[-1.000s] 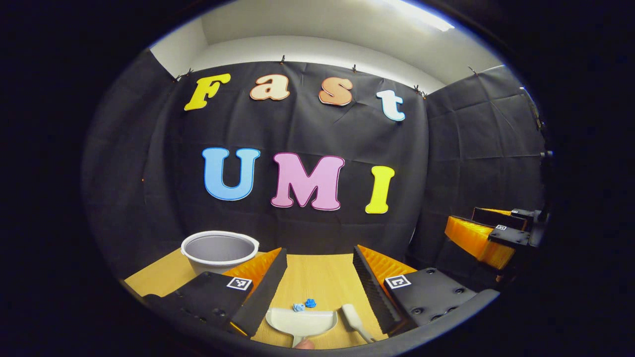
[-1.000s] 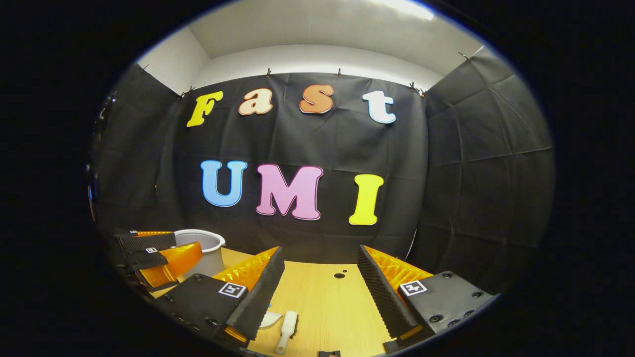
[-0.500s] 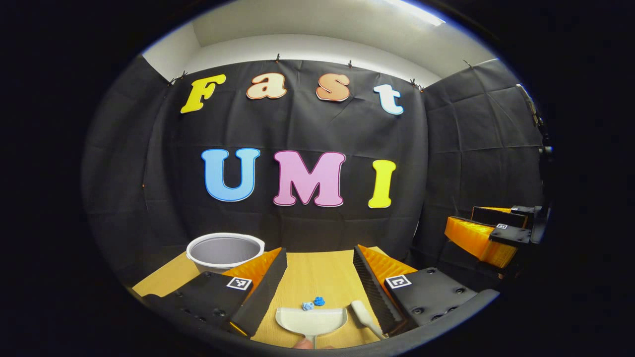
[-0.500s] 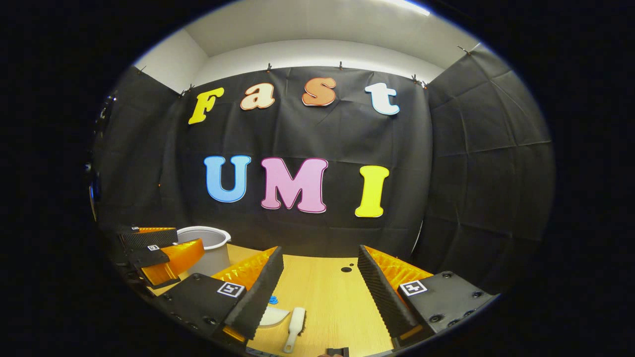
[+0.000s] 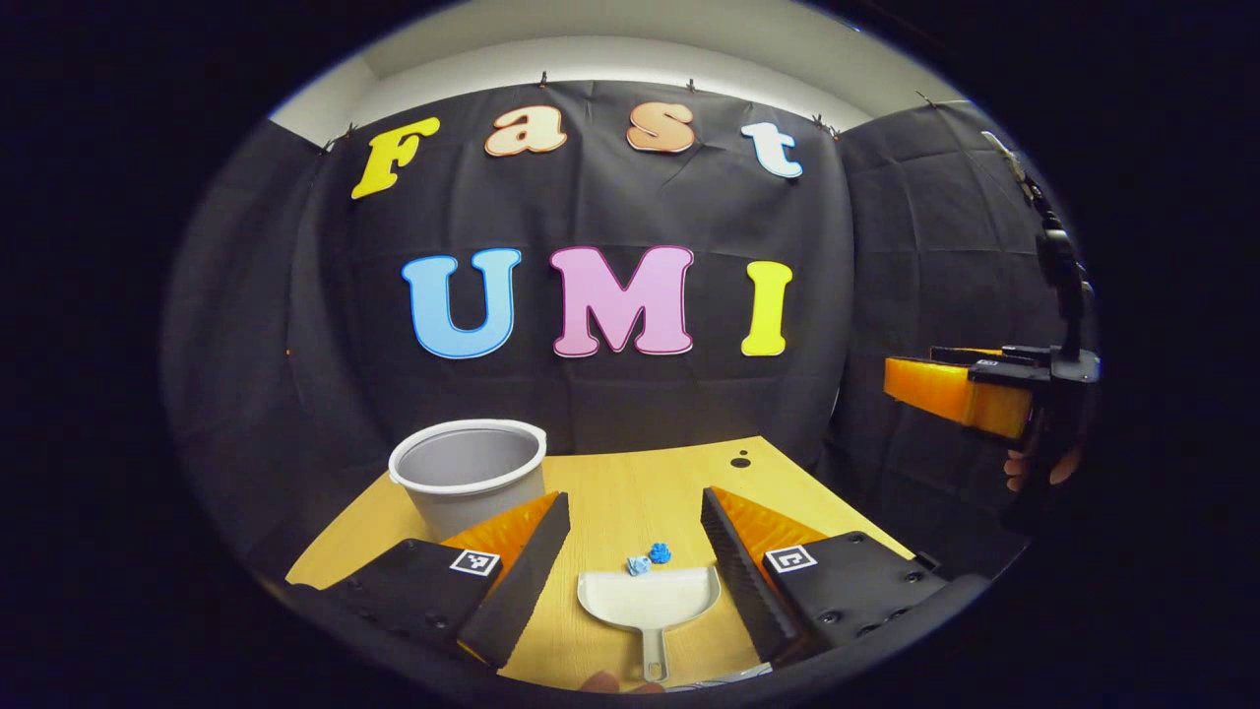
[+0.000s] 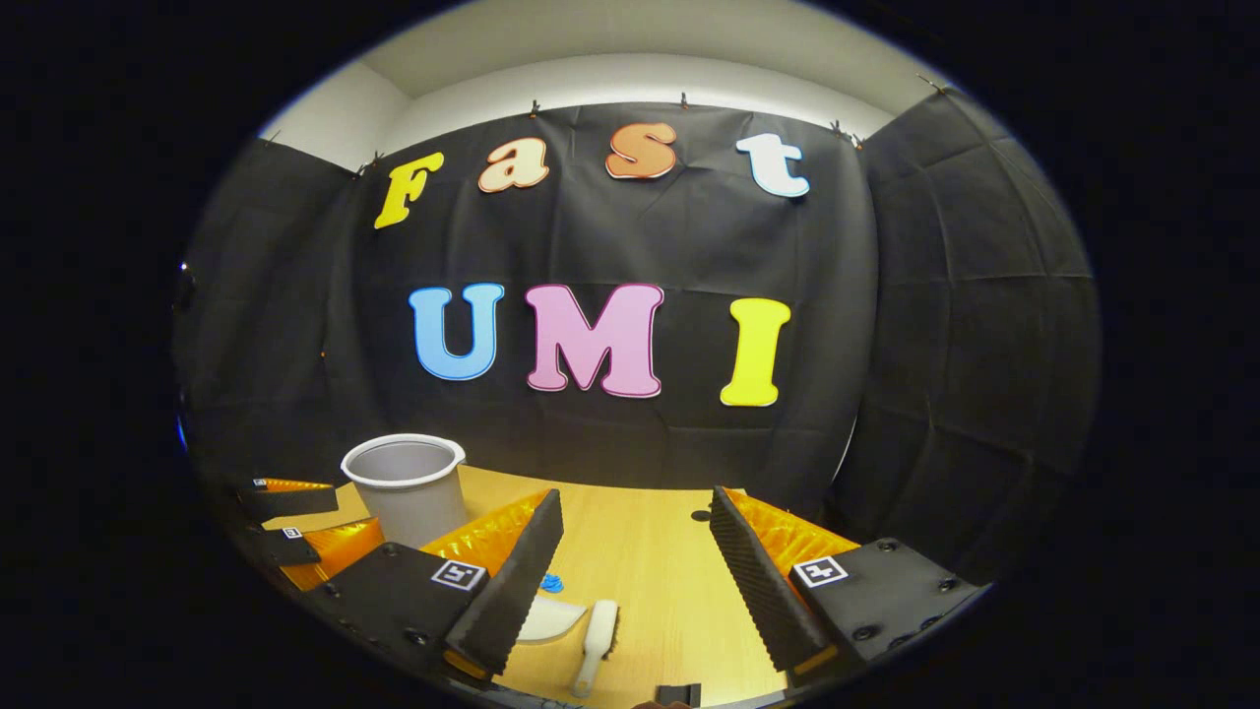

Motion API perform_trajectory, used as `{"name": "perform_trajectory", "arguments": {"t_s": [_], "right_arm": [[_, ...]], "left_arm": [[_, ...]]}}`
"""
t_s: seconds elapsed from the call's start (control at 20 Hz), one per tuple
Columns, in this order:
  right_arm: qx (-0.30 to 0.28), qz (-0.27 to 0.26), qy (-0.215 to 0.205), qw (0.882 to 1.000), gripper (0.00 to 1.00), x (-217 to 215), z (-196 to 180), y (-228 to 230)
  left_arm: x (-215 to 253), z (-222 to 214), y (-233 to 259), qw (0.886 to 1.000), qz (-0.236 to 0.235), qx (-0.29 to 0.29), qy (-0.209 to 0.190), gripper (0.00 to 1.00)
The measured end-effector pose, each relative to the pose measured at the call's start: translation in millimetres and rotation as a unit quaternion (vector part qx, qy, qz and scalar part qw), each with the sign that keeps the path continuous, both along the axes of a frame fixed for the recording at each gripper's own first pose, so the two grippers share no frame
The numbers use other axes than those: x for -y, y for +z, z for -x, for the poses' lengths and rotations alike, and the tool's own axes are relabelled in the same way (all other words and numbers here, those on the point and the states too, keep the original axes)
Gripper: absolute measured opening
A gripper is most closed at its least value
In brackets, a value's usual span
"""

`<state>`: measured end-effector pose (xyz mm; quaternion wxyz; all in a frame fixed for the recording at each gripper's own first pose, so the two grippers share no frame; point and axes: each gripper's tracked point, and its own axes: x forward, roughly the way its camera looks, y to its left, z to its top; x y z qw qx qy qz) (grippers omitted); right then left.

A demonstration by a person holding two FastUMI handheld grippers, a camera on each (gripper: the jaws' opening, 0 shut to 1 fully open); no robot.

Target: Pick up the small broom and dustpan from the desktop, sweep the trash into the dustpan with the broom, and then empty the trash into the garbage bin.

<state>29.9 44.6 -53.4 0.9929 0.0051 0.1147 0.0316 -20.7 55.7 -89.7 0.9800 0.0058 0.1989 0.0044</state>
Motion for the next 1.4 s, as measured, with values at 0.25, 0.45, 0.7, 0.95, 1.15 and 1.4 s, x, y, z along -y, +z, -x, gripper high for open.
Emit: {"name": "perform_trajectory", "arguments": {"t_s": [0.25, 0.45, 0.7, 0.95, 1.15, 1.4], "right_arm": [[-0.072, -0.021, -0.018, 0.997, 0.97, -3, 1, -56], [-0.154, -0.041, -0.002, 0.987, 0.98, -2, 3, -123], [-0.234, -0.081, 0.009, 0.969, 0.98, 5, -16, -180], [-0.305, -0.109, 0.024, 0.946, 0.97, 11, -32, -230], [-0.372, -0.127, 0.04, 0.919, 0.98, 0, -24, -267], [-0.435, -0.141, 0.021, 0.889, 0.98, -3, -23, -296]], "left_arm": [[20, -1, -42, 0.998, 0.011, -0.067, -0.008, 0.8], [26, 2, -93, 0.988, 0.02, -0.155, -0.004, 0.81], [32, 16, -147, 0.949, 0.041, -0.314, 0.006, 0.83], [33, 31, -174, 0.903, 0.022, -0.428, 0.023, 0.83], [28, 39, -173, 0.862, 0.029, -0.506, 0.008, 0.82], [27, 31, -168, 0.835, 0.026, -0.549, -0.005, 0.83]]}}
